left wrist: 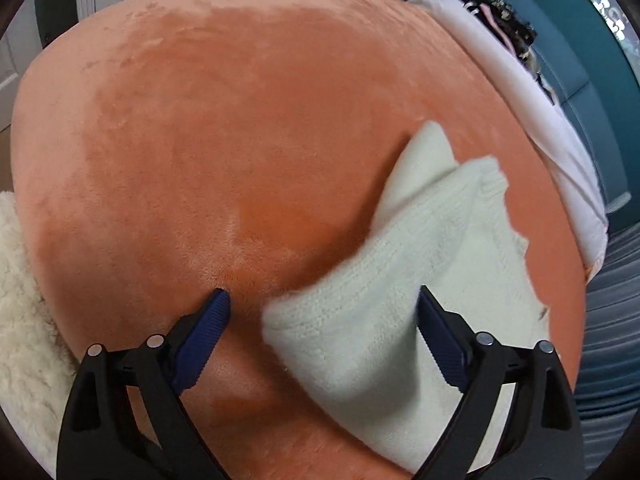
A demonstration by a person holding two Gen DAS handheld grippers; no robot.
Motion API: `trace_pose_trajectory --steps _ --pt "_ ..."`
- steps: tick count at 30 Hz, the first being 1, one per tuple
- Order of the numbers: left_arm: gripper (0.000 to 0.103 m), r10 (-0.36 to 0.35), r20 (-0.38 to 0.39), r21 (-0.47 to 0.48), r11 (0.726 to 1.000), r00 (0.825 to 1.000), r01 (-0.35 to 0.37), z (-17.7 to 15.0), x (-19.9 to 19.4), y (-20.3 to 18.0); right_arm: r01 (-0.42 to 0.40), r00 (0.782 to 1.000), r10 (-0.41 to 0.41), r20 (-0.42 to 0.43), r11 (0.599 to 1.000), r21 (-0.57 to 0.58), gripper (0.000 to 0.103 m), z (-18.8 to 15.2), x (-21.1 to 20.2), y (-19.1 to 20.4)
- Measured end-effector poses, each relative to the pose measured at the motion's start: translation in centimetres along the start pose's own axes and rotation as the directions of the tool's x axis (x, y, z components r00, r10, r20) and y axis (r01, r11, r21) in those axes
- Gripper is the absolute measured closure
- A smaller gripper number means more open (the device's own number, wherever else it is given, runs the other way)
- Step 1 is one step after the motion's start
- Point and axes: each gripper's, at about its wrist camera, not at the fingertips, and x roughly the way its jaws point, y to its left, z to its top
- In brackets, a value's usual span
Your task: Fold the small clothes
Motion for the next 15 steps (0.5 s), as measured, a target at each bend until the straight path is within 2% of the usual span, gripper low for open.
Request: trace_pose_trajectory --steps 1,2,3,4,5,6,8,10,13,15 --pt "0.020 -0.002 -0.003 0.009 1.000 1.000 0.002 0.2 0.0 -0.2 0.009 1.000 -0.009 -0.003 1.000 -0.004 0.062 -0.2 0.0 0.3" --pt "0.051 -0.035 0.001 0.014 0.999 0.999 0.034 0.4 -0.2 -0.3 0.014 1.000 -0.014 -0.006 1.000 -0.001 0.062 -0.1 0.1 0.5" --pt "0.067 -0.121 -0.029 0.011 0.992 0.992 0.122 0.7 -0.3 -0.5 0.013 1.000 -0.013 -0.010 1.000 0.004 0.062 -0.1 0.2 0.6" --pt "0.073 -0.146 -0.052 -0.008 0.989 0.988 0.145 1.0 -0.7 -0.7 0.014 1.000 -0.014 -0.013 1.000 0.007 0.062 -0.2 0.1 0.6" --pt "0.077 -0.178 -0.039 -0.017 0.984 0.983 0.177 1.3 -1.6 -1.2 0.018 1.000 -0.018 -0.010 1.000 0.007 0.062 -0.2 0.0 0.7" --pt "0.079 -0.217 -0.025 0.006 0.976 0.976 0.217 1.5 -2.7 -2.1 0.019 1.000 -0.019 -0.005 1.000 0.005 0.062 -0.1 -0.1 0.6" --pt "0.084 -0.290 0.007 0.124 0.950 0.957 0.287 0.9 -6.1 -5.7 0.021 1.000 -0.021 0.009 1.000 0.000 0.062 -0.1 -0.5 0.6" --pt "0.085 -0.385 0.010 0.279 0.888 0.923 0.367 -0.7 -10.2 -11.0 0.029 0.999 -0.029 0.036 1.000 -0.001 0.062 -0.3 -1.5 0.3" --pt "0.086 -0.505 -0.026 0.495 0.743 0.863 0.450 -5.3 -14.8 -18.5 0.027 0.997 -0.030 0.074 0.999 0.037 0.062 -0.4 -3.3 -1.4" --pt "0.086 -0.542 -0.120 0.575 0.645 0.832 0.503 -9.3 -15.4 -22.7 0.027 0.994 -0.036 0.107 0.997 0.078 0.061 -0.5 -4.8 -2.9"
